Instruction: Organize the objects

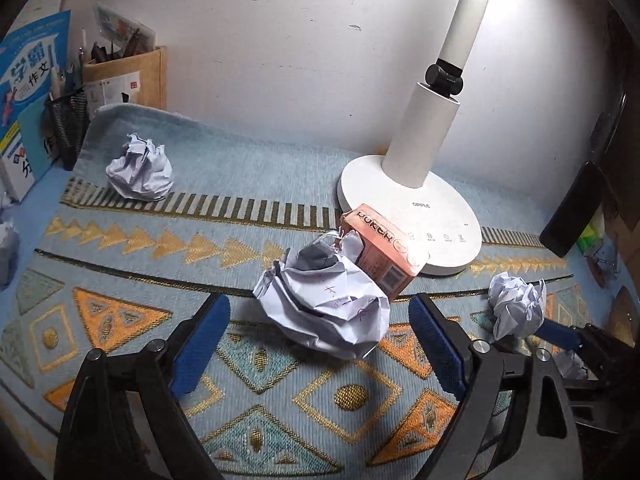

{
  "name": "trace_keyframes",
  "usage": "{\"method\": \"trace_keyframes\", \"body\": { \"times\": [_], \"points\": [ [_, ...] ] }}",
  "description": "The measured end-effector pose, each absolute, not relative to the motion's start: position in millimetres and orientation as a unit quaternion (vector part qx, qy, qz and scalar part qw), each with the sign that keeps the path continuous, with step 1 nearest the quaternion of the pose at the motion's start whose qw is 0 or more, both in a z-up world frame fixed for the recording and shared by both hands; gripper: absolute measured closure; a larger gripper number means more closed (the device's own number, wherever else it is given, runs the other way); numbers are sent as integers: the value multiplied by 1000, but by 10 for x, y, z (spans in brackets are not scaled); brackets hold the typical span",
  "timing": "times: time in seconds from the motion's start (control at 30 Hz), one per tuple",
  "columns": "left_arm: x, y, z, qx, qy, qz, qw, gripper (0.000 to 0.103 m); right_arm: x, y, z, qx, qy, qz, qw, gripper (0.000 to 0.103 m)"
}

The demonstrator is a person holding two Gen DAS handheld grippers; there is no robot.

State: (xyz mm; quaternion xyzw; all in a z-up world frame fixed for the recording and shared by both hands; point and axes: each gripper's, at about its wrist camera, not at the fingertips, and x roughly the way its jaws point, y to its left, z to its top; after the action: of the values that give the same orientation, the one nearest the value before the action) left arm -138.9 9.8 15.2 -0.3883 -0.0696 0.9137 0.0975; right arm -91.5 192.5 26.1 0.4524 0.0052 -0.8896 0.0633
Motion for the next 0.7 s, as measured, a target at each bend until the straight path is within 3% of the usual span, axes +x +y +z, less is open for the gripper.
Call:
{"method": "trace_keyframes", "body": {
  "times": [0.03,0.17,0.2,0.23,0.3,0.57,0.7],
  "points": [
    [-1400,117,131,-393,-66,912,101,40,-933,1954,201,456,-5,-888,63,32],
    [-1382,98,147,-382,-71,914,116,52,-858,1962,288,421,-7,-904,74,36],
    [-1378,89,150,-380,-75,914,118,53,-859,1946,285,419,-3,-905,69,42],
    [-1379,59,156,-379,-78,915,117,53,-866,1933,279,420,-2,-905,69,61],
    [-1370,38,163,-376,-84,915,121,53,-877,1934,272,421,-5,-904,72,74],
    [-1264,-13,222,-357,-89,922,120,53,-722,1846,403,375,14,-923,90,76],
    [-1043,6,284,-356,-79,925,108,54,-601,1955,501,354,-24,-928,115,82]
  ]
}}
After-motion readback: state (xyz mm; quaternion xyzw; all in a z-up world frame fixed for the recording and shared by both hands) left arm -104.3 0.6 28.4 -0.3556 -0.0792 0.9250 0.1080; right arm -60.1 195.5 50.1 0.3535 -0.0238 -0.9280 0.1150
